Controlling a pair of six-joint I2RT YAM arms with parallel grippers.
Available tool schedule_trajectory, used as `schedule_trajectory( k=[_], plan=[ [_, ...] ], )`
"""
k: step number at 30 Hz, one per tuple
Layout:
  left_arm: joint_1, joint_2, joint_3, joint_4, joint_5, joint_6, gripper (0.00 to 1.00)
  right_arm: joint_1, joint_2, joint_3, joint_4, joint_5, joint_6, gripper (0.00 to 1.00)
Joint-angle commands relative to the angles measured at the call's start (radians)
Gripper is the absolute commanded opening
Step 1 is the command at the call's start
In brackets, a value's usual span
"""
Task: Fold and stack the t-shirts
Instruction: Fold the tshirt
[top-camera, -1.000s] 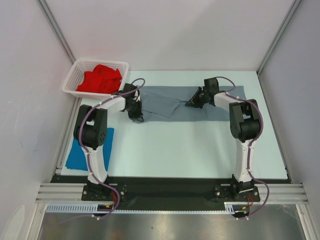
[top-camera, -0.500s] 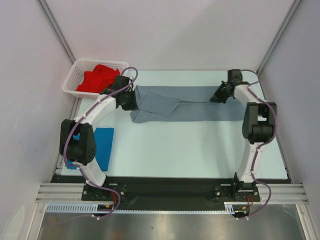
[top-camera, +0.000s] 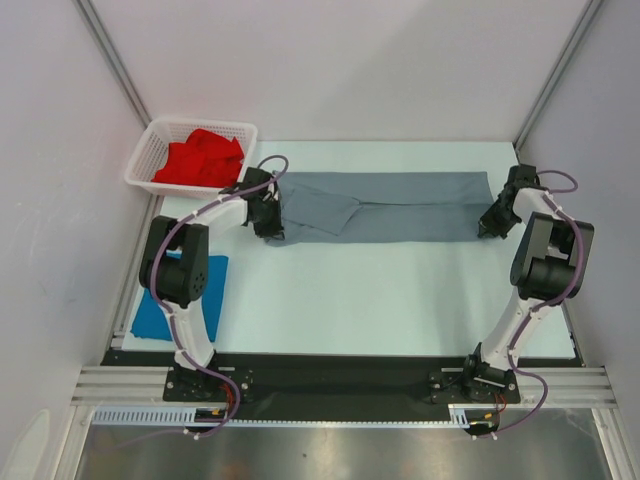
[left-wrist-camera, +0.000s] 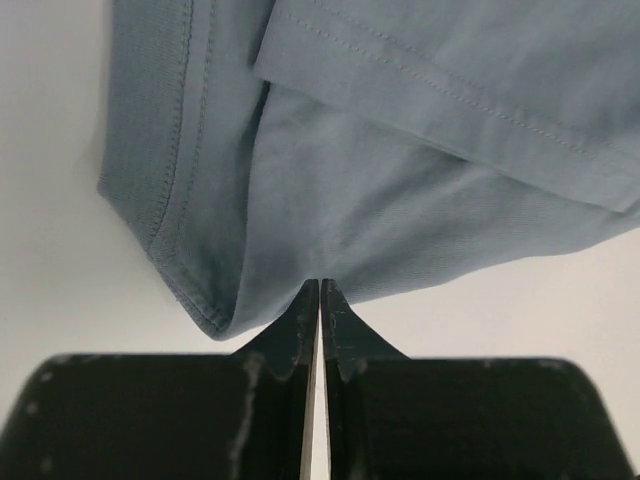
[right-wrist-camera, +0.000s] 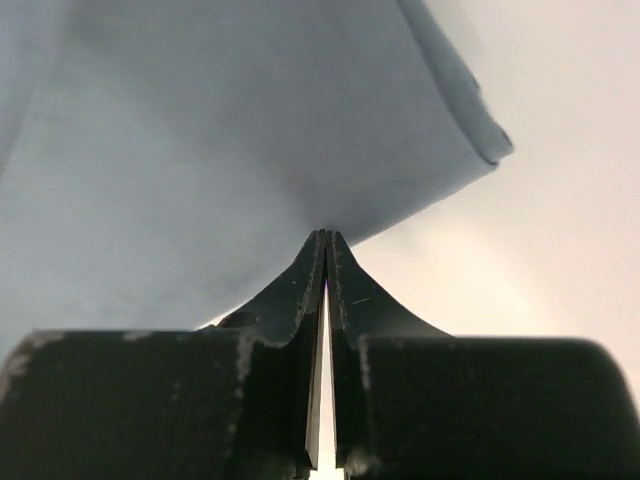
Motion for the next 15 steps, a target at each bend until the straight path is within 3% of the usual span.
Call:
schedule_trajectory(
  k=[1,6,10,15],
  plan=[
    [0.0,0.008,-0.009,0.04,-0.006,0.006,0.06,-0.023,0.018,-0.027,0.034,0.065,-0.02,0.03],
    [0.023,0.075,-0.013,0.039,-0.014,0.006,0.04,-0.069,0.064,-0.065,0.112,0.056,-0.019,0.02],
    [0.04,0.068,-0.022,0.022,-0.032,0.011,0.03,-0.073,0.101,-0.037,0.04,0.087,-0.015,0.02],
    [0.04,-0.016,-0.023,-0.009,-0.06,0.012,0.08,-0.083,0.001,-0.022,-0.079,0.184,-0.038,0.1]
  ],
)
